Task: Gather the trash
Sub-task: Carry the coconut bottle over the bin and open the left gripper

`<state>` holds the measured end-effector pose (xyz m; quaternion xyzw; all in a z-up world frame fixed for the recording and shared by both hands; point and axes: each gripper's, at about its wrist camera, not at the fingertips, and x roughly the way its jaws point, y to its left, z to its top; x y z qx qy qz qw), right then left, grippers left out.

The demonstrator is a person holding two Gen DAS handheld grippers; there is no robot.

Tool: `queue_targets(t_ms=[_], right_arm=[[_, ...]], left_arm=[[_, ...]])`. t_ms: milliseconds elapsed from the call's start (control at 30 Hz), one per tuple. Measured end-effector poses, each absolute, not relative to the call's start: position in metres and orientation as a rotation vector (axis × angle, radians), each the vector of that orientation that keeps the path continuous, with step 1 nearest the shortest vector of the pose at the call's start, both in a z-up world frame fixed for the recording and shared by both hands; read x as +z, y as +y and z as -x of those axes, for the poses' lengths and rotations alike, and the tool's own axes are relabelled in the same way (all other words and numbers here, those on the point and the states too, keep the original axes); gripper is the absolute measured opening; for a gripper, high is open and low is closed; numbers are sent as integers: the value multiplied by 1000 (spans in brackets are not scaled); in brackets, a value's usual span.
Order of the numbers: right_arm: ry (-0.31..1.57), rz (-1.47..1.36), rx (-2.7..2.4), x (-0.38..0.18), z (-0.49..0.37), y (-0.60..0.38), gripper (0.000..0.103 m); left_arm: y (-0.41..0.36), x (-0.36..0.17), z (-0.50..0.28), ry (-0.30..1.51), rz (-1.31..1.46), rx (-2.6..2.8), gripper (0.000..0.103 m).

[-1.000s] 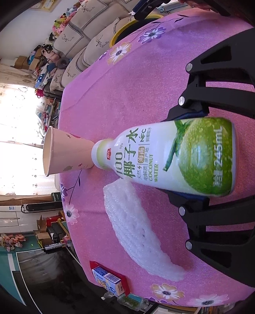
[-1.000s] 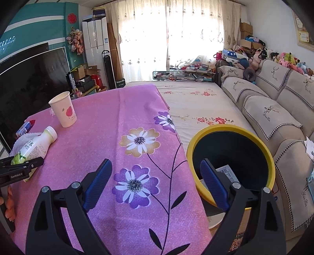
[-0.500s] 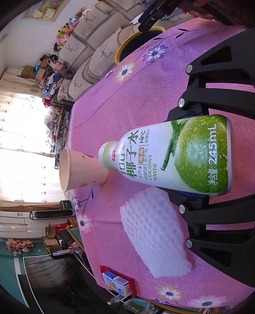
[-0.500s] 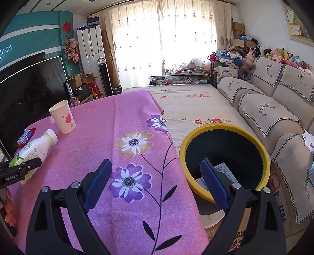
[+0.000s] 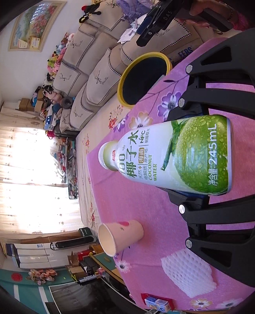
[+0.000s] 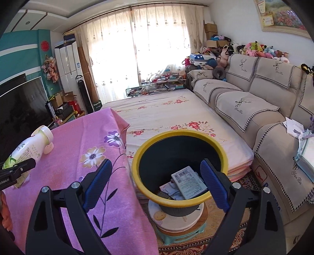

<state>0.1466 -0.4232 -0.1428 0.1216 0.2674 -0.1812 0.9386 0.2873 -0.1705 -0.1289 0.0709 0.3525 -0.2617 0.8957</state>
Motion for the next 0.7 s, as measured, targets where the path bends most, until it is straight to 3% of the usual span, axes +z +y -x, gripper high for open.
queue_targets(t_ms=[700], right_arm=[[481,-315,-623,-137,-86,-521,87]], left_arm=[[-413,-156,-284,800,-291,-852,51]])
